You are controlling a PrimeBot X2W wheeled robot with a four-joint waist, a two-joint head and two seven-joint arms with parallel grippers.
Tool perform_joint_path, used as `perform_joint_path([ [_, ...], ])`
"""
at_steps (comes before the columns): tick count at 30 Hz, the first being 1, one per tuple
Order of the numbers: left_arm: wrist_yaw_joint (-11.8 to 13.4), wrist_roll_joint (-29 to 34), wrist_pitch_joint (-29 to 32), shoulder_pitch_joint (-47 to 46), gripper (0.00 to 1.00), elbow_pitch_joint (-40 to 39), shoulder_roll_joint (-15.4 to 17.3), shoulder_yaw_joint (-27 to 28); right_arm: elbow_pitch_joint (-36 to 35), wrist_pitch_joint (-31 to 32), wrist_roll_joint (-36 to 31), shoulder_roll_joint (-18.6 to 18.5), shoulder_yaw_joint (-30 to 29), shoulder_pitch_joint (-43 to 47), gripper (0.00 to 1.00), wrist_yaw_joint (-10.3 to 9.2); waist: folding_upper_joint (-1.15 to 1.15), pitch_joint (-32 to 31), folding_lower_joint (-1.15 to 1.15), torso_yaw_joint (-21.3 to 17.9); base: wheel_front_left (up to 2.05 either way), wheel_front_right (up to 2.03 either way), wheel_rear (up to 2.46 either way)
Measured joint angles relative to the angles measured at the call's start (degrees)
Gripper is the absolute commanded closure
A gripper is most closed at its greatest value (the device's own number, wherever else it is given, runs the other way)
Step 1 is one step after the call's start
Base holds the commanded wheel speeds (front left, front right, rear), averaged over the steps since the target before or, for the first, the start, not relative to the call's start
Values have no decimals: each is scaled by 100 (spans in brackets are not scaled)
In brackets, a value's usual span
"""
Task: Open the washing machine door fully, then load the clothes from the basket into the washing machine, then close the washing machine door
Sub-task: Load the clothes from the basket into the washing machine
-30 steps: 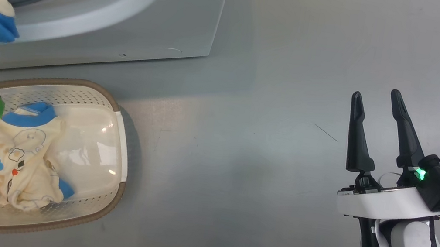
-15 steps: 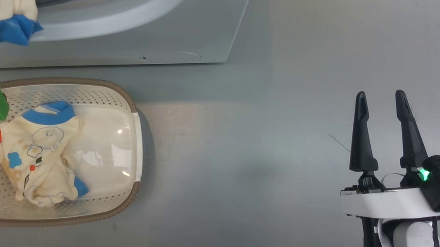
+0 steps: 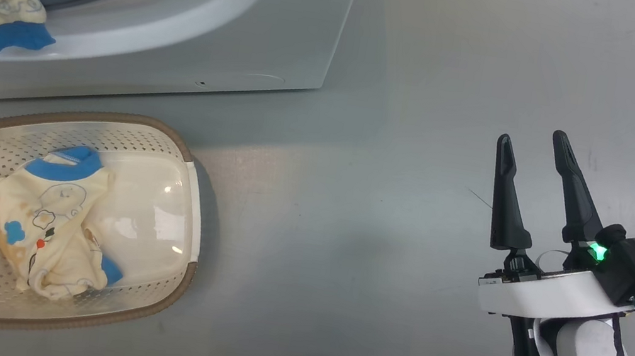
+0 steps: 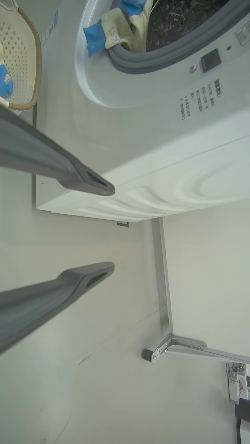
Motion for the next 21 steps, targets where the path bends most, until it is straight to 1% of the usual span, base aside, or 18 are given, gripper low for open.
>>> perform_joint_path([
  [5, -1, -327, 357, -239, 100, -46, 115, 147, -38, 0, 103, 0, 103, -19, 0, 0, 0, 93, 0, -141, 0, 0, 0],
  [7, -3, -360, 419, -290, 100, -45, 156, 188, -47, 0, 123, 0, 122, -20, 0, 0, 0, 117, 0, -176, 0, 0, 0],
  [11, -5, -611, 670, -546, 100, -15, 241, 423, -74, 0, 182, 1, 180, -28, 0, -5, 0, 225, 0, -325, 0, 0, 0],
  [13, -4, -631, 748, -681, 100, 1, 294, 516, -100, 0, 230, 0, 212, -35, 0, -7, 0, 289, 0, -406, 0, 0, 0],
  [21, 238, -513, 917, -1332, 100, 35, 680, 698, -210, 0, 286, 1, 278, -188, 0, -49, 0, 612, 0, -697, 0, 0, 0],
])
